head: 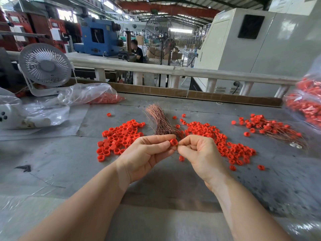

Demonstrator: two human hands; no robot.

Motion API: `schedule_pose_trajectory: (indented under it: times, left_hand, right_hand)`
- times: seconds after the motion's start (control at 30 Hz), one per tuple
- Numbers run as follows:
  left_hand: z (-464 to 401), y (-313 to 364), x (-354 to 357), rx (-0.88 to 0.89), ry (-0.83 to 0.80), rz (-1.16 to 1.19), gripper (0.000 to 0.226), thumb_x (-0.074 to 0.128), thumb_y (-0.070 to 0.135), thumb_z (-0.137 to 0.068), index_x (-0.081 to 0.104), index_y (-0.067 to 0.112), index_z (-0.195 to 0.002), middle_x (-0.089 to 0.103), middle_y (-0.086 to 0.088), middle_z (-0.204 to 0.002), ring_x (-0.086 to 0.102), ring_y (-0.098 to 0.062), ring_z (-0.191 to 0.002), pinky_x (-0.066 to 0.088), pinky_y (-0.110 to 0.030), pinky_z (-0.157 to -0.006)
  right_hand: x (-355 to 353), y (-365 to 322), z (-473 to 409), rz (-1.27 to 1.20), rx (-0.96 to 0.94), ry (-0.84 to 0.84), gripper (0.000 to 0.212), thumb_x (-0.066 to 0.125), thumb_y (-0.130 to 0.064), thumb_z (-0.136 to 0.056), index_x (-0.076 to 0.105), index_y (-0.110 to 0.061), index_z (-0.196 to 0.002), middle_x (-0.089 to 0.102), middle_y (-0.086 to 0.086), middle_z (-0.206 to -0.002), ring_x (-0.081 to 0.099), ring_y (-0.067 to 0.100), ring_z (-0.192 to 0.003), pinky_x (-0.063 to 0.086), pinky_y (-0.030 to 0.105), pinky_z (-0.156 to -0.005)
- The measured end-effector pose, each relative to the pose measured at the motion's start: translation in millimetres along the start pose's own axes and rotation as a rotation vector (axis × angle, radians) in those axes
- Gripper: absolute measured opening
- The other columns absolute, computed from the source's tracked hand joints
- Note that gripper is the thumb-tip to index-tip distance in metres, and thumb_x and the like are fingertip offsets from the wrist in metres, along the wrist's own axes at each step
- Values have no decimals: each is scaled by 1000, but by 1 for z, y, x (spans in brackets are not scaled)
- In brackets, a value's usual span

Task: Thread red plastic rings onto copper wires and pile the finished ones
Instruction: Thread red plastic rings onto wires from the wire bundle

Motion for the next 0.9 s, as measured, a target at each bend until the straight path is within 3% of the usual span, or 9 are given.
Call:
schedule_pose_trajectory:
  times: [0.5, 0.57, 0.63, 0.73, 0.8, 0.9]
  left_hand:
    - [0, 0, 0, 2, 22, -10, 23, 59, -2, -63, 76, 7, -75, 72, -11, -76, 71, -15, -68, 55, -17, -60]
    - [0, 0, 0, 6, 21, -8, 23, 59, -2, -63, 77, 7, -75, 72, -11, -76, 71, -15, -69, 56, -18, -61]
    - [0, -1, 0, 15, 24, -3, 23, 59, -2, -63, 76, 7, -74, 72, -11, -76, 70, -15, -69, 56, -18, -62]
    - [-1, -1, -1, 22, 26, 13, 23, 59, -3, -63, 76, 6, -75, 72, -12, -76, 70, -15, -69, 56, -18, -62]
    - [-1, 0, -1, 24, 26, 25, 23, 59, -3, -63, 76, 5, -76, 72, -12, -77, 70, -15, -69, 56, -18, -62]
    - [-1, 0, -1, 34, 25, 41, 23, 59, -4, -63, 76, 4, -76, 72, -12, -76, 70, -15, -69, 56, -18, -61]
  right_hand:
    - [0, 0, 1, 19, -13, -11, 15, 65, -4, -80, 66, -10, -66, 58, 30, -62, 43, 20, -57, 36, 32, -60]
    - [1, 0, 0, 8, -6, -11, 17, 65, -5, -80, 66, -11, -65, 58, 26, -58, 44, 20, -57, 36, 32, -60]
    - [1, 1, 0, -14, 17, -11, 20, 65, -6, -81, 66, -14, -63, 57, 10, -50, 44, 16, -54, 36, 30, -59]
    - [1, 2, -1, -62, 56, -26, 22, 64, -8, -82, 65, -16, -62, 48, -7, -41, 41, 10, -47, 36, 23, -53]
    - [1, 1, 0, -79, 53, -32, 20, 64, -8, -82, 65, -16, -64, 48, -6, -40, 43, 9, -46, 33, 12, -45]
    - [2, 0, 1, -104, 44, -32, 20, 63, -6, -84, 65, -16, -67, 53, -3, -42, 43, 1, -40, 32, 8, -41]
Point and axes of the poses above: each hand's wrist, its own z-axis away from the middle knuckle, its own x-axis out of the palm, y = z × x, the point moved 1 cm from there along -z, towards the middle knuckle
